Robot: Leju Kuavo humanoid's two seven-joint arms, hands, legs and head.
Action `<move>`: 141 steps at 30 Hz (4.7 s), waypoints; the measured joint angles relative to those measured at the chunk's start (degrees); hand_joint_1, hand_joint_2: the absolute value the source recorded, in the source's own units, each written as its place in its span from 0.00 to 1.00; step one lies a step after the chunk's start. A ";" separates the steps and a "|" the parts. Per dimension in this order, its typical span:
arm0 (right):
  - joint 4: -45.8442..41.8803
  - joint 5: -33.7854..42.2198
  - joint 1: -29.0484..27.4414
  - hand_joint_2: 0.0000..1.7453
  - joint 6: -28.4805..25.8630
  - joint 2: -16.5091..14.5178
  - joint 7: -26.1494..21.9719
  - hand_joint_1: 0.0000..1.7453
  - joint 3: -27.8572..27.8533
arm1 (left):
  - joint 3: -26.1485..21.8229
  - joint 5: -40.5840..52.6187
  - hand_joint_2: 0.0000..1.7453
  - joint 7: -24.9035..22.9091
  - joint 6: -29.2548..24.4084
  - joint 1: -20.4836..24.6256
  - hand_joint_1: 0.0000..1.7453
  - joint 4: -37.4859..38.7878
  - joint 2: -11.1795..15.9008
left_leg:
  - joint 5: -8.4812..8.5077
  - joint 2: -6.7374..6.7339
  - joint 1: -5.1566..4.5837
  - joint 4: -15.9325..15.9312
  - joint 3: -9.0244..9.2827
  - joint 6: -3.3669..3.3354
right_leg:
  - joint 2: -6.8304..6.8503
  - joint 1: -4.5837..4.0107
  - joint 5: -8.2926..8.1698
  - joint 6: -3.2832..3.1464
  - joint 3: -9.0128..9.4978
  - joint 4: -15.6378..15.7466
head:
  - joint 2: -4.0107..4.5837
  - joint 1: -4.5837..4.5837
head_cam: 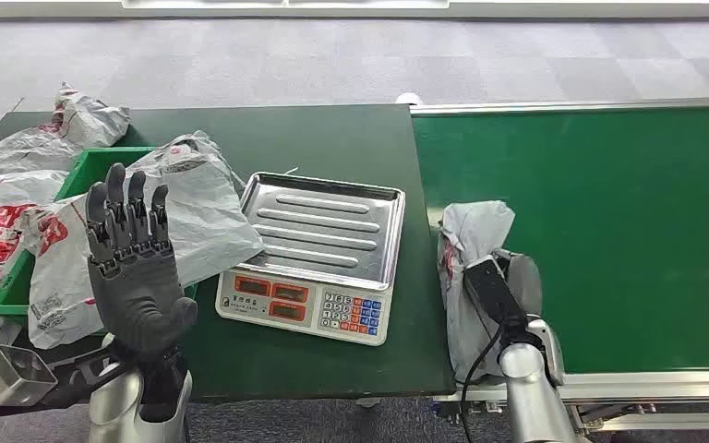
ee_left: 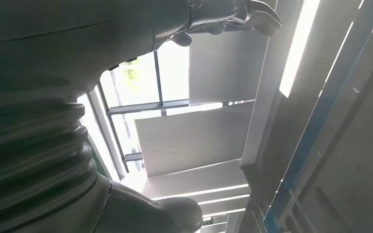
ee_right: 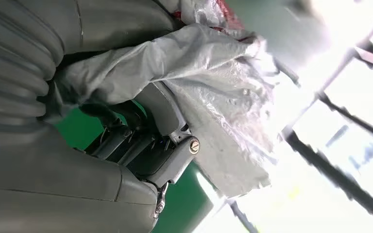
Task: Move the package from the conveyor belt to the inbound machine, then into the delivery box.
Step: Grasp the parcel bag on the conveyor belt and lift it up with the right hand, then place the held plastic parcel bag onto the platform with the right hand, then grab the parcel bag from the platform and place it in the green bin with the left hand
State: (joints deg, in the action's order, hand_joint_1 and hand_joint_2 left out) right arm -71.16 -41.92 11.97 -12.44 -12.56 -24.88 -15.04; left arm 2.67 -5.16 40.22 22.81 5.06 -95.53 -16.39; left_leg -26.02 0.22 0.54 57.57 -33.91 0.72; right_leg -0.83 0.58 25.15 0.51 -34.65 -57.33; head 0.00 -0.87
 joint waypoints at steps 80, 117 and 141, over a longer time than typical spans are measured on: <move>-25.26 -0.09 8.48 1.00 -27.86 -7.99 -14.49 0.00 21.66 | 3.29 29.04 1.00 -8.88 -25.81 11.40 0.00 18.72 -0.08 | 0.35 0.32 -0.02 0.03 -0.20 0.13 | 0.36 0.02 -0.19 -0.12 -0.24 -0.13 | 0.00 -0.01; -42.34 0.23 3.77 1.00 -27.47 -7.66 -15.09 0.00 26.32 | 27.90 81.20 1.00 -27.08 -22.66 36.95 1.00 64.42 3.24 | 0.43 0.22 -0.03 0.01 -0.12 0.09 | 0.34 0.04 -0.28 -0.12 -0.09 -0.16 | 0.00 0.00; -43.09 -0.10 3.22 1.00 -27.52 -7.56 -15.07 0.00 24.88 | 12.43 74.33 1.00 -33.29 -61.91 36.56 1.00 48.64 6.67 | 0.47 0.10 0.00 0.01 -0.18 0.16 | 0.15 0.00 -0.29 -0.15 -0.27 -0.20 | 0.00 -0.01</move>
State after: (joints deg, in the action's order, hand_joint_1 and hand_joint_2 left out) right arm -114.25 -42.02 15.19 -39.96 -20.11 -39.95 9.84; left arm 15.10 69.17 6.93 -39.10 41.62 -46.89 -9.72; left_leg -25.55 0.32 0.54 57.59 -34.09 0.88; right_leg -0.68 0.58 24.86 0.37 -34.93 -57.53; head 0.00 -0.89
